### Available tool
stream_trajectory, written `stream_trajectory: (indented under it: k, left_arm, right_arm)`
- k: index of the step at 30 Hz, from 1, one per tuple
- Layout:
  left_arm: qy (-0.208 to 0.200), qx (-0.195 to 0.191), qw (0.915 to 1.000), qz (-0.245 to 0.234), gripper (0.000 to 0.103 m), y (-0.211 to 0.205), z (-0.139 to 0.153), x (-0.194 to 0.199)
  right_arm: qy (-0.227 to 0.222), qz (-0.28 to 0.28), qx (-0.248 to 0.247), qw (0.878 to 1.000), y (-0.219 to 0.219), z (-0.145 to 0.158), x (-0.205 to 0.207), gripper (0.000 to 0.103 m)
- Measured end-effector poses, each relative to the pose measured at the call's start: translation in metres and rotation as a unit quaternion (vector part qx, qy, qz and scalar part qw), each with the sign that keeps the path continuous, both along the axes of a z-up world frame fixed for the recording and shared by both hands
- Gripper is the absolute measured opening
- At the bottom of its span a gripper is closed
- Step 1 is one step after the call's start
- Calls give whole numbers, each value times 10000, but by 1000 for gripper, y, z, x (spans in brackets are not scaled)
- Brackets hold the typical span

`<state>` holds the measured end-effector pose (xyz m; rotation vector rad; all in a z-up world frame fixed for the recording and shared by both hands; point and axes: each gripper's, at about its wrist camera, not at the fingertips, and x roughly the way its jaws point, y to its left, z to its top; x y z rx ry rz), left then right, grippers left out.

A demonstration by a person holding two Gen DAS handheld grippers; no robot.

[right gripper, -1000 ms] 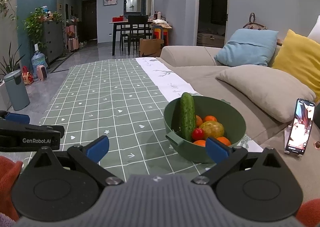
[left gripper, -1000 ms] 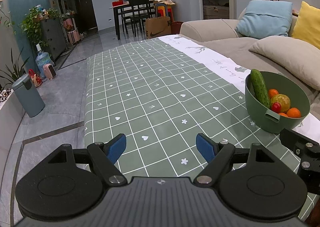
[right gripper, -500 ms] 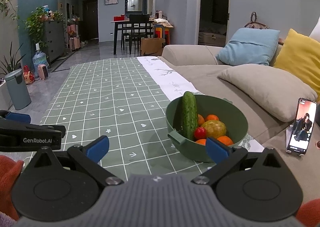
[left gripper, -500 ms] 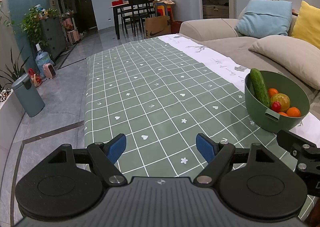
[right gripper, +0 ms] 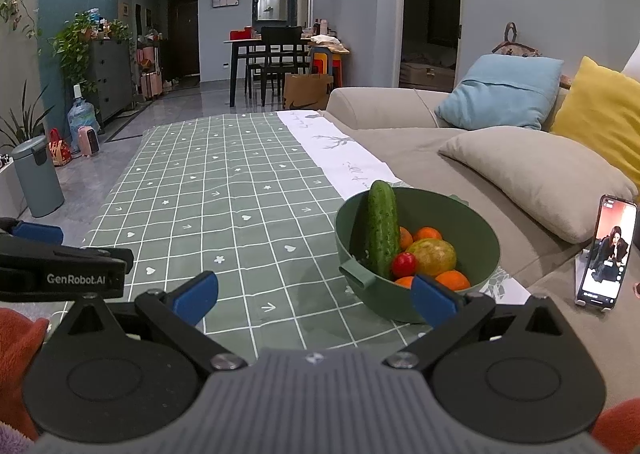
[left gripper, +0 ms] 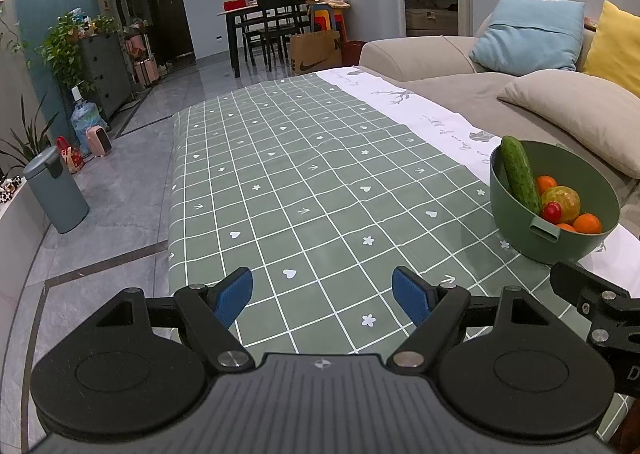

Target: Organize fruits

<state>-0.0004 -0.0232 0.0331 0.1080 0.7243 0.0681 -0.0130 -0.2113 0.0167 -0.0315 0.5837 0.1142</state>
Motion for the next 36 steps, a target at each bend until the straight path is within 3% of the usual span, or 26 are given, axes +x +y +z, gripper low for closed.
stream_trajectory:
  k: [36]
  left_arm:
    - [44,-225,9997,-9,93,-2,4,-1]
  right_arm:
    - [27,-34,53,10000,0,-4,0,98]
